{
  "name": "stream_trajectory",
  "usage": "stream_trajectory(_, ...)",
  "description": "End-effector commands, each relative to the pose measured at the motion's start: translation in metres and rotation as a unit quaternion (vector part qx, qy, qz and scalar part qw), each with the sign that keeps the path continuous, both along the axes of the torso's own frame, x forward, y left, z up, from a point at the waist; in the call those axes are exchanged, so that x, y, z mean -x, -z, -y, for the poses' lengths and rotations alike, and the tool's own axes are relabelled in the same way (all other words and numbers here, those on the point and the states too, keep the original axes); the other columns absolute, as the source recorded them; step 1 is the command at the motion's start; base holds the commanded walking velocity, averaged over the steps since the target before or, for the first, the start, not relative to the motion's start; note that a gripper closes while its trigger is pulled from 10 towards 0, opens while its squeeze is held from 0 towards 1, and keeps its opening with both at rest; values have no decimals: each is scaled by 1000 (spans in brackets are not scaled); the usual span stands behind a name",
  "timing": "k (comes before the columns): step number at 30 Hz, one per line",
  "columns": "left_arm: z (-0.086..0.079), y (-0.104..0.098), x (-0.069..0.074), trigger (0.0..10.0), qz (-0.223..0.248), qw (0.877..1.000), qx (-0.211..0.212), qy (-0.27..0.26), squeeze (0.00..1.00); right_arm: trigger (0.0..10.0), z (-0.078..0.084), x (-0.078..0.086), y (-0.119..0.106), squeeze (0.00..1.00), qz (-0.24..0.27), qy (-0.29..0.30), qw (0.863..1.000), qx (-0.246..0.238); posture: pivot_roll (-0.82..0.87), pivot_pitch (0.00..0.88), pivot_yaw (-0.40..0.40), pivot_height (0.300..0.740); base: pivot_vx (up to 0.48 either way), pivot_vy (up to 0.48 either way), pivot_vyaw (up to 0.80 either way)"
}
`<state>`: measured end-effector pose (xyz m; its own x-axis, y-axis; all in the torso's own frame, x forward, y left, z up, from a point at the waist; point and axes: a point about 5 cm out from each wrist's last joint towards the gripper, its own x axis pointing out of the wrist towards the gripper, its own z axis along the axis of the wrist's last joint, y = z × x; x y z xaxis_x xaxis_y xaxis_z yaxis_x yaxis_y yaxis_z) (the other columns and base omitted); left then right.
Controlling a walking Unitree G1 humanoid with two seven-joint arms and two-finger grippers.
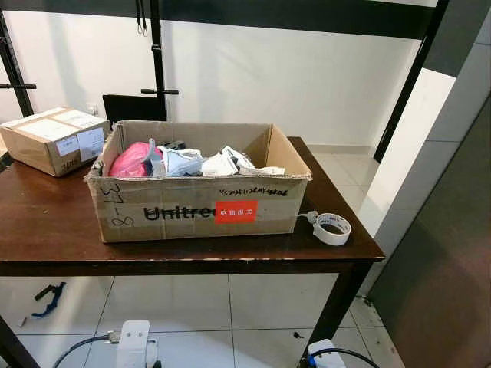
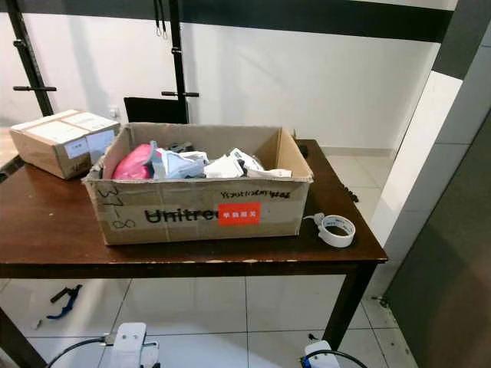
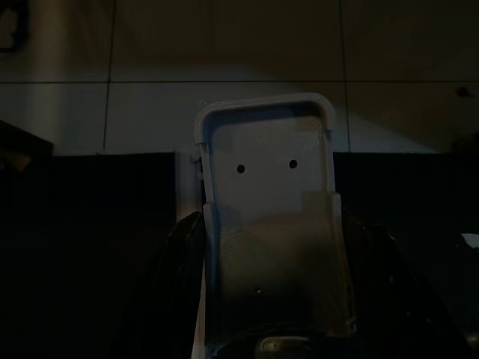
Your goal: Picking trash to rubbish bin
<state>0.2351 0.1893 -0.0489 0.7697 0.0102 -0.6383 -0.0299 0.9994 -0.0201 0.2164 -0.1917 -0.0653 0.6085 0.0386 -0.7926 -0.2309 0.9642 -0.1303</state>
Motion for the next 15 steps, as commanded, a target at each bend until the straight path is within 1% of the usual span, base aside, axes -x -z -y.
stream_trajectory(1, -4, 3, 5, 10000, -9, 1000, 3, -6, 0, 10000, 0, 5, 3, 0, -7, 6, 1000, -3, 42, 2, -63, 740, 0, 0, 0)
stream_trajectory(9, -5, 3, 5, 10000, -8, 1000, 11, -24, 0, 10000, -2, 3, 2, 0, -5, 6, 1000, -7, 42, 5, -64, 740, 0, 0, 0)
stream_trajectory(12, -6, 1, 3, 10000, -2, 1000, 10, -22, 0, 10000, -2, 0, 0, 0, 7, -6, 1000, -14, 45, 7, -67, 740, 0, 0, 0)
stream_trajectory(13, -3, -4, -1, 10000, 18, 1000, 6, 21, 0, 10000, -5, -9, -8, 0, 33, -29, 998, -47, 45, 10, -67, 740, 0, 0, 0)
stream_trajectory(14, -3, -4, -1, 10000, 18, 1000, 6, 21, 0, 10000, -5, -9, -8, 0, 33, -29, 998, -47, 45, 10, -67, 740, 0, 0, 0)
stream_trajectory(15, 1, -13, -11, 10000, 51, 996, 28, 65, 0, 10000, -11, -20, -18, 0, 52, -63, 990, -112, 43, 10, -67, 740, 0, 0, 0)
